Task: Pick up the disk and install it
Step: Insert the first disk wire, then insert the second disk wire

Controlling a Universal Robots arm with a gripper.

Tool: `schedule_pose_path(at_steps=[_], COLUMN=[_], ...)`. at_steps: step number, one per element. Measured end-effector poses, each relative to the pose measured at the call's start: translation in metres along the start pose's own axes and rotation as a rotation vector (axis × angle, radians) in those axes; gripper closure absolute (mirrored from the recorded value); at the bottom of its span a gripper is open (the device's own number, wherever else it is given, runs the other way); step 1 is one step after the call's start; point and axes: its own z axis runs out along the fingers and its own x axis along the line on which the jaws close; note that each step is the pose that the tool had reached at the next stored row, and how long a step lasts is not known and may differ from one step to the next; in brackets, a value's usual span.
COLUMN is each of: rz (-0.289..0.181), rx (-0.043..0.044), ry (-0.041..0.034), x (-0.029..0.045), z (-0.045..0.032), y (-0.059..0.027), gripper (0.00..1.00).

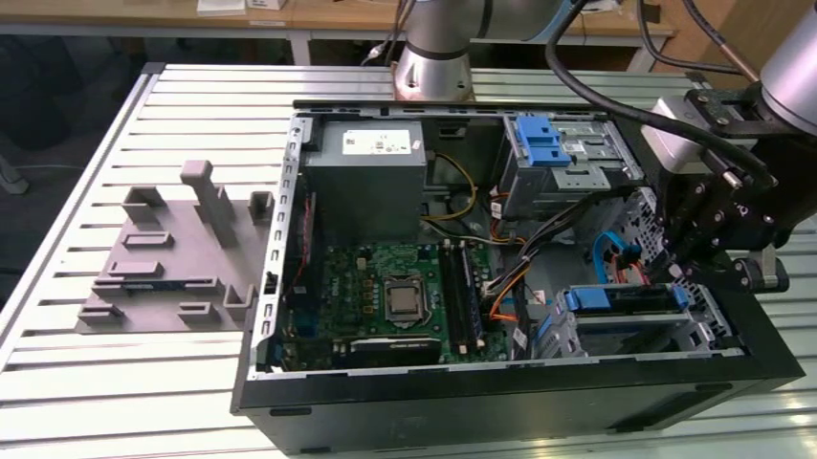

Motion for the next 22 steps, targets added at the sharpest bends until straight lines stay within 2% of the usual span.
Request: schedule_pose_path(at_steps=[11, 19, 22], rz=[0.000, 0.000, 0.000], rx=[0.0000, 0.0000, 0.0000], ry=[-0.0001, -0.0001, 0.0000], x=[0.0000, 0.0000, 0.0001], z=[0.0001, 0.0001, 0.0000], y=[0.0003, 0.0105, 0.0112], gripper=[0.89, 0.89, 0.89])
